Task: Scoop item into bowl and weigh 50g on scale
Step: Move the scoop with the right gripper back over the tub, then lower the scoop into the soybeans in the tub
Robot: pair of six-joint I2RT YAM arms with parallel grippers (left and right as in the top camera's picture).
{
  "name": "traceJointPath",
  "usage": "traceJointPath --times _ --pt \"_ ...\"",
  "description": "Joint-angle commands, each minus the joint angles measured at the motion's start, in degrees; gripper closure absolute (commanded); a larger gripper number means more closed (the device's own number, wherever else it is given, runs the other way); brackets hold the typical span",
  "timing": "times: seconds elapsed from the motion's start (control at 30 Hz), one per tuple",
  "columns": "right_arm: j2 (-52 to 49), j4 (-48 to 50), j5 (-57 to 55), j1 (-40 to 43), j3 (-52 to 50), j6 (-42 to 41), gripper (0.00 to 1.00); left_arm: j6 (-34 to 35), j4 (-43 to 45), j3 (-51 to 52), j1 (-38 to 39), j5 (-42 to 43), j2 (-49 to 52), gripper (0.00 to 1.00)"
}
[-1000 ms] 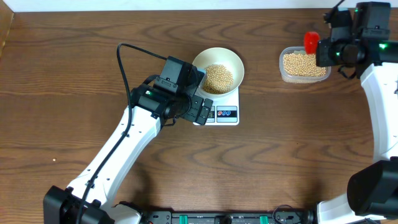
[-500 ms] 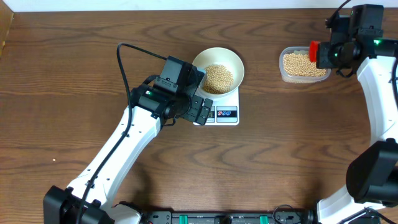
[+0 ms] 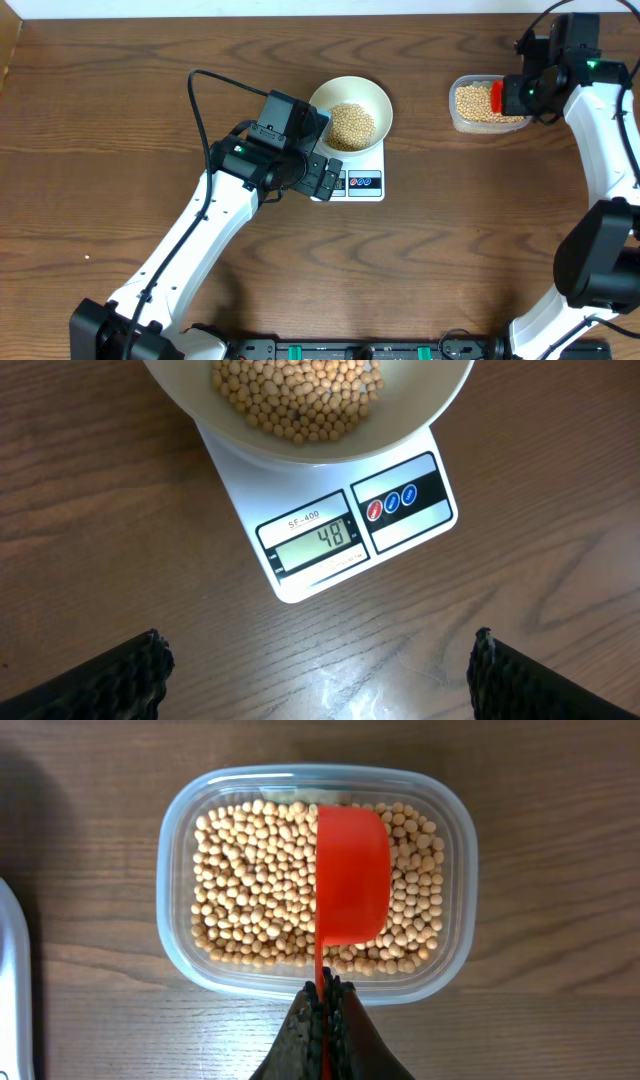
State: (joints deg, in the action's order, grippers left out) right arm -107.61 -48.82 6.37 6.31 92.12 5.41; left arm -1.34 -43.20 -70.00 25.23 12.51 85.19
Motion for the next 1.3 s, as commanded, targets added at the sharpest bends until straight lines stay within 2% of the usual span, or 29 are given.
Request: traceJointPath --times 0.0,0.73,1.03,1.27 --pt "-1.79 -0.09 -0.35 0.02 -0.42 -0.68 0.99 -0.11 -0.04 0.57 -0.09 -0.57 0.55 0.04" --pt "-5.97 0.35 3.45 -2.49 -0.39 -0.70 0.99 -0.11 -0.04 0.57 -0.09 -0.57 0.55 0.04" --pt "-4.68 0.13 3.89 -0.31 -0.28 -0.70 0.99 -0.11 -0.04 0.57 -0.09 -0.57 0.55 0.04" --pt "-2.51 0.17 10.43 2.38 -0.26 -0.72 0.99 -0.11 -0.04 0.57 -0.09 -0.57 0.55 0.04"
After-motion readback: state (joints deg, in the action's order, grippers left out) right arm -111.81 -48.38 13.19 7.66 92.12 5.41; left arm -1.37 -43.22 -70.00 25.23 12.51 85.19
